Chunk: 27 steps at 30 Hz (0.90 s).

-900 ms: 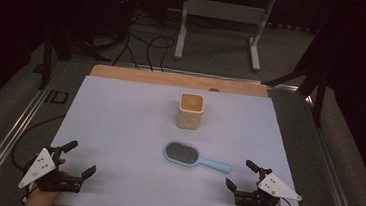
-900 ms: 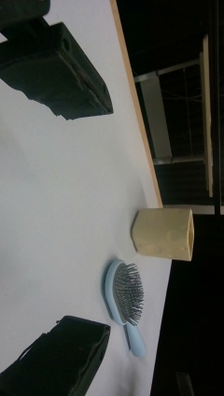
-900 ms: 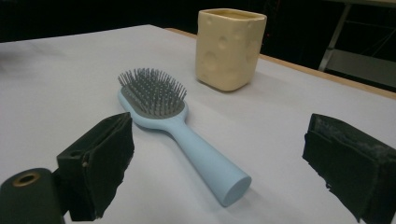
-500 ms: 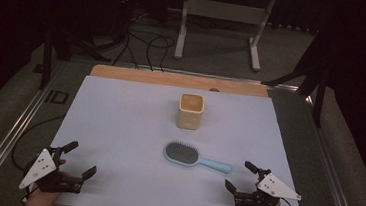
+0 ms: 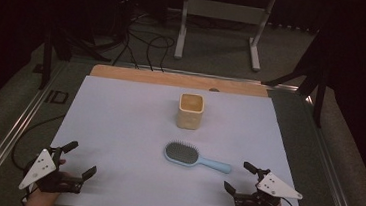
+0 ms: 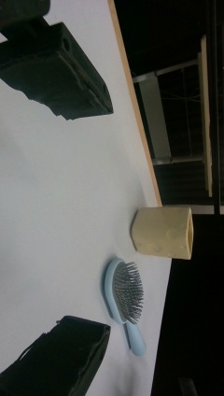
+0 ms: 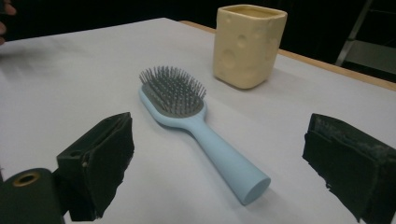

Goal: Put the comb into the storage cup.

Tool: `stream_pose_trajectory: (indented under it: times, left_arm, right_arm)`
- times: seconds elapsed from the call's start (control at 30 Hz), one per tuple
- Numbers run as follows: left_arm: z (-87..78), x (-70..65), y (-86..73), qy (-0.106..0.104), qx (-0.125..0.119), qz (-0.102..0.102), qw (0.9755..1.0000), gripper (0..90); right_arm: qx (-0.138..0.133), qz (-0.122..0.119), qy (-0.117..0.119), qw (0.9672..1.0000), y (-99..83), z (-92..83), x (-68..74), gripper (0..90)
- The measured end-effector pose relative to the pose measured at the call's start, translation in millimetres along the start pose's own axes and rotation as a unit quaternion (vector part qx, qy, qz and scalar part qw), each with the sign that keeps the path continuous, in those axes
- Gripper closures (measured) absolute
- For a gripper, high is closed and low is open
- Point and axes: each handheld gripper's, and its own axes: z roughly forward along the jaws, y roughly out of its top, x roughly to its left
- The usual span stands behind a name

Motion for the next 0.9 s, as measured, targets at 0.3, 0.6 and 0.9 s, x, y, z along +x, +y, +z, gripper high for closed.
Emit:
stream_pose_trajectory:
  times: [0.3,0.6,0.9]
  left_arm:
    - [0.0,-0.1,0.1,0.001,0.0,0.0,1.0,0.0]
    - [-0.8,0.1,0.2,0.002,-0.003,-0.002,1.0,0.0]
    - [-0.5,-0.1,0.4,0.001,-0.003,-0.001,1.0,0.0]
  right_arm:
    - [0.002,-0.008,0.011,0.9999,21.5,-6.4,-3.6,8.5]
    - [-0.01,-0.021,0.028,0.9993,51.4,-9.0,-17.7,8.3]
    - [-0.002,-0.031,0.046,0.9985,70.6,-7.9,-31.5,7.5]
